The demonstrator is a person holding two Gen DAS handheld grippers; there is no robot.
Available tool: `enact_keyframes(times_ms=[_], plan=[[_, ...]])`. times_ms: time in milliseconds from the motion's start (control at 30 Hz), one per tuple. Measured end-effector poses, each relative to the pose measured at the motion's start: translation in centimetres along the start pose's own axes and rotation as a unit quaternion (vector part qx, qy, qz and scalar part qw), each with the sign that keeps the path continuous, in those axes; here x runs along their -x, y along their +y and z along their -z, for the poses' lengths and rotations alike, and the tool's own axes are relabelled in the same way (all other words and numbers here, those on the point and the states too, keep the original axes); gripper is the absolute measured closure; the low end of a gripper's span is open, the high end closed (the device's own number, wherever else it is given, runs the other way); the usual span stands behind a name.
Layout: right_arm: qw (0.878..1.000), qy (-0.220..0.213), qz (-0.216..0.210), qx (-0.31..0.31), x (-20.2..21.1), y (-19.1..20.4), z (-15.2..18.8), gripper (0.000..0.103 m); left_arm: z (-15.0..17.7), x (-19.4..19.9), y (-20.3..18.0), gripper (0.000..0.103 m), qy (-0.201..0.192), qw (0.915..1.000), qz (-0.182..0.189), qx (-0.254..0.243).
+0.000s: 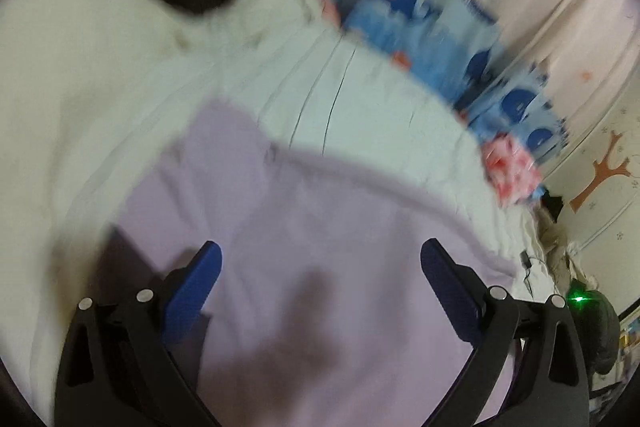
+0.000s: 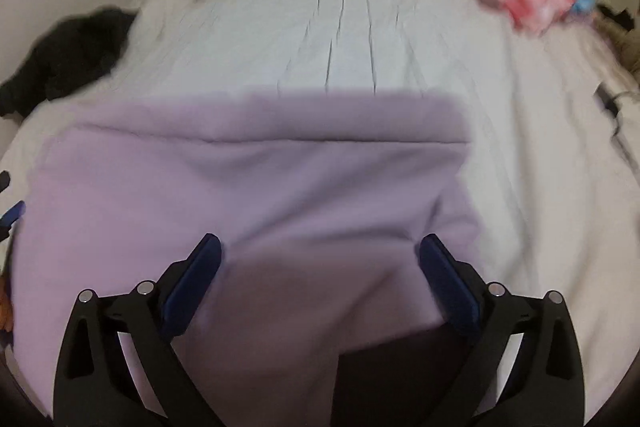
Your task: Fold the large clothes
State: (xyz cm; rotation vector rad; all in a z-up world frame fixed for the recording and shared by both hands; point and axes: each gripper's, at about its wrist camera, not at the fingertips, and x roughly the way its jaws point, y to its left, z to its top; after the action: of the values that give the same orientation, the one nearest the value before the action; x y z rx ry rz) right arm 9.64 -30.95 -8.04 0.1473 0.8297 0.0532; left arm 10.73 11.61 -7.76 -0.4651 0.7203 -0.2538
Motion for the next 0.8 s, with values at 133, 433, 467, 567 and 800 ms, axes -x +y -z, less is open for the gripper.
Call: enact_keyframes(times_ms=[133,433,467,567,800], plan=[[0.998,-0.018,-0.018,0.062,0.1,4.3,-3.7,0.007,1.6,1.1,0.4,0.007,-0.027,0.9968,-0.047,-0.059],[0.988,0.128,-0.017,0.083,-11.9,5.2,-4.2,0.007,3.4,-2.8,1.9,0.007,0.017,0.9946,-0.078,-0.066],[0.989,0.127,-0.007,0.079,-10.9,5.0,-4.5,0.007,3.4,-2.7,1.9,0.007,0.023,0.9945,-0.078,-0.066],[0.995,0.067,-0.018,0.073,-5.0,4.8,-5.0,0.007,2.3,-0.6,1.6,0.007,0.016,0.9983,-0.044,-0.034],[0.997,0.069,0.013,0.003,-5.3,-2.5,1.3,0.006,3.6,-3.7,1.6,0.007,0.048,0.9962,-0.054,-0.049]])
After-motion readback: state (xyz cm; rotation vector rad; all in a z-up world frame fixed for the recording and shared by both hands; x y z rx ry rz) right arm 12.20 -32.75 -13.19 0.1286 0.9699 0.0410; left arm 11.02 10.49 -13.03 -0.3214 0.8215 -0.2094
